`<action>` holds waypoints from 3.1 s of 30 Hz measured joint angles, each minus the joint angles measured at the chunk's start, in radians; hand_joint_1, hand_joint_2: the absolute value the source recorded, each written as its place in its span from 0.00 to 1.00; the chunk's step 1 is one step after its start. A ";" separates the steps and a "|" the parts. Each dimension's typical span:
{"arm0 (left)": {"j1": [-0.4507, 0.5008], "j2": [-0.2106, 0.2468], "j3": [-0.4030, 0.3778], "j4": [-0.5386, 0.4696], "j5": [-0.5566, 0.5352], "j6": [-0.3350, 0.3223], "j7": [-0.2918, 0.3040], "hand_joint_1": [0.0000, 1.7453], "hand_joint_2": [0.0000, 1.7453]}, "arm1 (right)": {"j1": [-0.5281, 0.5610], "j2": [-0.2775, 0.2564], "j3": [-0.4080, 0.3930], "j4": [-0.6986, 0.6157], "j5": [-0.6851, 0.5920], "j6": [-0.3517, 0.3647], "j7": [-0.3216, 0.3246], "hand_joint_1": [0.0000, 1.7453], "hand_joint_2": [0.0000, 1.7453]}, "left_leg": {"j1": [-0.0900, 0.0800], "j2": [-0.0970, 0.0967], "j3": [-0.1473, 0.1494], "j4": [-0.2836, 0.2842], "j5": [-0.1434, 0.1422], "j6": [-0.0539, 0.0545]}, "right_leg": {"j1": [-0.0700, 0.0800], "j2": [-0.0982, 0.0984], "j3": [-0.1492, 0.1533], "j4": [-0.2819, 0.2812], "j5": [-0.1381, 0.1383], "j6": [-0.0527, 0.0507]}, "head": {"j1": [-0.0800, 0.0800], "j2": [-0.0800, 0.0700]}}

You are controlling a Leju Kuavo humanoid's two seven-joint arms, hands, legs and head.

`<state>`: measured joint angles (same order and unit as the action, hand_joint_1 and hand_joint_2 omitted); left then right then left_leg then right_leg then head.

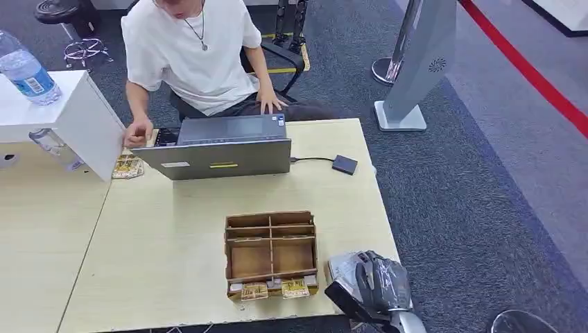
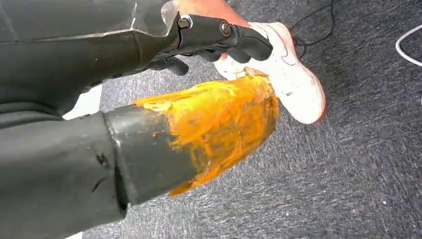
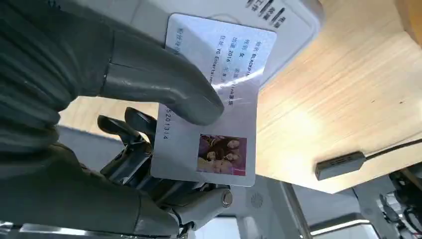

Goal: Pass the card to the sensor for recognition and then transmit it.

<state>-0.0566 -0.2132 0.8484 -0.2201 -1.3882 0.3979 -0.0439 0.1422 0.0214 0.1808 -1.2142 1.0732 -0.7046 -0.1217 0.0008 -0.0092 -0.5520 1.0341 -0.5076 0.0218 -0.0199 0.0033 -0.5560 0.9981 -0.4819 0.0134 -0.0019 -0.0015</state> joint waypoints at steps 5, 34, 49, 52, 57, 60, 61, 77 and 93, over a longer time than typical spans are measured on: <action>0.000 -0.002 0.000 0.000 0.000 0.000 0.000 0.00 0.00 | 0.000 0.000 -0.022 0.002 0.013 -0.002 0.008 1.00 1.00 | 0.000 0.000 0.001 0.000 0.000 0.000 | 0.000 0.000 0.001 0.000 0.000 0.000 | 0.000 0.000; 0.000 -0.014 0.006 0.001 -0.018 -0.015 -0.007 0.00 0.00 | 0.016 0.159 -0.322 -0.285 0.190 -0.001 -0.253 1.00 1.00 | 0.000 0.000 -0.001 0.000 0.000 0.000 | 0.000 0.000 -0.001 0.000 0.000 0.000 | 0.000 0.000; -0.001 -0.014 0.006 0.001 -0.039 -0.021 -0.010 0.00 0.00 | -0.058 0.197 -0.251 -0.388 0.269 0.001 -0.245 1.00 1.00 | 0.000 0.000 -0.001 0.000 0.000 0.000 | 0.000 0.000 -0.001 0.000 0.000 0.000 | 0.000 0.000; -0.001 -0.014 0.006 0.001 -0.043 -0.021 -0.010 0.00 0.00 | -0.083 0.197 -0.214 -0.388 0.287 0.001 -0.217 1.00 1.00 | 0.000 0.000 -0.001 0.000 0.000 0.000 | 0.000 0.000 -0.001 0.000 0.000 0.000 | 0.000 0.000; -0.003 -0.014 0.006 0.001 -0.054 -0.024 -0.010 0.00 0.00 | -0.128 0.195 -0.144 -0.380 0.315 0.003 -0.168 1.00 1.00 | 0.000 0.000 -0.001 0.000 0.000 0.000 | 0.000 0.000 -0.001 0.001 0.000 0.000 | 0.000 0.000; -0.003 -0.014 0.006 0.001 -0.054 -0.027 -0.010 0.00 0.00 | -0.136 0.193 -0.128 -0.374 0.322 0.003 -0.159 1.00 1.00 | 0.000 0.000 -0.002 0.000 0.000 0.000 | 0.000 0.000 -0.001 0.001 0.000 0.000 | 0.000 0.000; -0.003 -0.014 0.006 0.001 -0.054 -0.027 -0.010 0.00 0.00 | -0.136 0.193 -0.128 -0.374 0.322 0.003 -0.159 1.00 1.00 | 0.000 0.000 -0.002 0.000 0.000 0.000 | 0.000 0.000 -0.001 0.001 0.000 0.000 | 0.000 0.000; -0.005 -0.014 0.006 0.001 -0.069 -0.035 -0.010 0.00 0.00 | -0.270 0.166 0.023 -0.229 0.347 0.005 -0.037 1.00 1.00 | 0.000 0.000 -0.002 0.000 0.000 0.000 | 0.000 0.001 -0.001 0.001 0.000 0.000 | 0.000 0.000; -0.005 -0.014 0.006 0.001 -0.068 -0.038 -0.010 0.00 0.00 | -0.290 0.134 0.076 -0.164 0.225 0.005 -0.036 0.00 1.00 | 0.000 0.000 -0.002 0.000 0.000 0.000 | 0.000 0.001 -0.002 0.001 0.000 0.000 | 0.000 0.000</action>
<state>-0.0619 -0.2277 0.8541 -0.2190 -1.4565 0.3597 -0.0542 -0.1474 0.1552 0.2571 -1.3787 1.2981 -0.7000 -0.1572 0.0011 -0.0090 -0.5536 1.0341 -0.5074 0.0216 -0.0196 0.0040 -0.5578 0.9988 -0.4817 0.0132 -0.0015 -0.0015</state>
